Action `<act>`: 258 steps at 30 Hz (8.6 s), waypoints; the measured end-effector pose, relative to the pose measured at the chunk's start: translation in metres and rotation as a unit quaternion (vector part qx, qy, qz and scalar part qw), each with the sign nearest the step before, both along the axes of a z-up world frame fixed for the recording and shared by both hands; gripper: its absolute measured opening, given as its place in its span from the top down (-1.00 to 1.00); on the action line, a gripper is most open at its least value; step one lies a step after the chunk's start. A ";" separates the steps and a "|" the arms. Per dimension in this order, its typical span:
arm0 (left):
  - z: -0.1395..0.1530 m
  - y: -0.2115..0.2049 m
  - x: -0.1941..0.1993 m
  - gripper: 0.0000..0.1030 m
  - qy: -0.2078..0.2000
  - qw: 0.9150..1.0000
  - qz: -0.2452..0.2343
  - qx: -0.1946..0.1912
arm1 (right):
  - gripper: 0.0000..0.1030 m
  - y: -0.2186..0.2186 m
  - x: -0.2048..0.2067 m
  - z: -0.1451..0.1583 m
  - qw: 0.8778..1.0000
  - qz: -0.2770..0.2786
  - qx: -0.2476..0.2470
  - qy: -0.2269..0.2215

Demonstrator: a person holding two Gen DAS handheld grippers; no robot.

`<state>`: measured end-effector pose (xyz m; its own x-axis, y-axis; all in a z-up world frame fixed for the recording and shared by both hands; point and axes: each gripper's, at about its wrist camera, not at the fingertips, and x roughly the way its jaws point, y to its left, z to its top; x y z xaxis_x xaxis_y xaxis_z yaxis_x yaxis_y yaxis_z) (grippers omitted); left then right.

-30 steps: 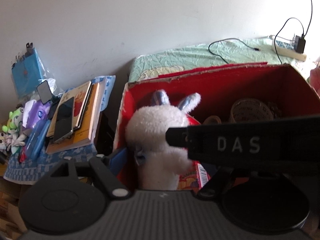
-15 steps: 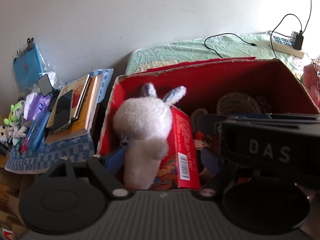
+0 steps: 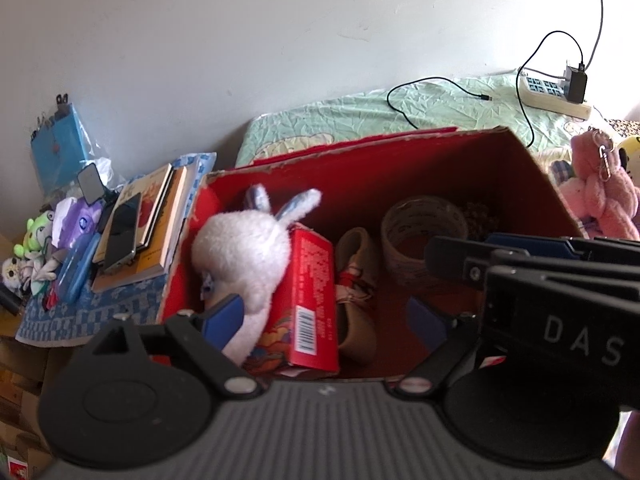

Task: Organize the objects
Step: 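Open the right gripper to release the bunny and withdraw, then move the right gripper to the yellow tiger plush in pink shirt, then grasp the yellow tiger plush with the right gripper and lift, then carry the yellow tiger with the right gripper over the red box, then lower the tiger into the red box and open the right gripper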

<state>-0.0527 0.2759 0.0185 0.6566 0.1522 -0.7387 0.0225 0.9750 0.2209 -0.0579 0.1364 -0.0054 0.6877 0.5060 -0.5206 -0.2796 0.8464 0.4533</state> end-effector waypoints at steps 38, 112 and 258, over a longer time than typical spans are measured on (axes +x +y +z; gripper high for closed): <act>0.018 -0.225 -0.014 -0.83 -0.002 0.999 -0.045 0.008 | 0.12 -0.220 -0.028 0.008 0.999 -0.051 0.007 -0.015; -0.080 -0.377 0.107 -0.92 0.129 0.941 -0.223 -0.220 | 0.27 -0.419 0.083 -0.112 0.948 -0.123 0.238 0.172; -0.013 -0.055 -0.009 -0.70 0.049 0.978 -0.144 -0.146 | 0.16 -0.079 -0.005 0.003 0.996 -0.053 0.057 0.047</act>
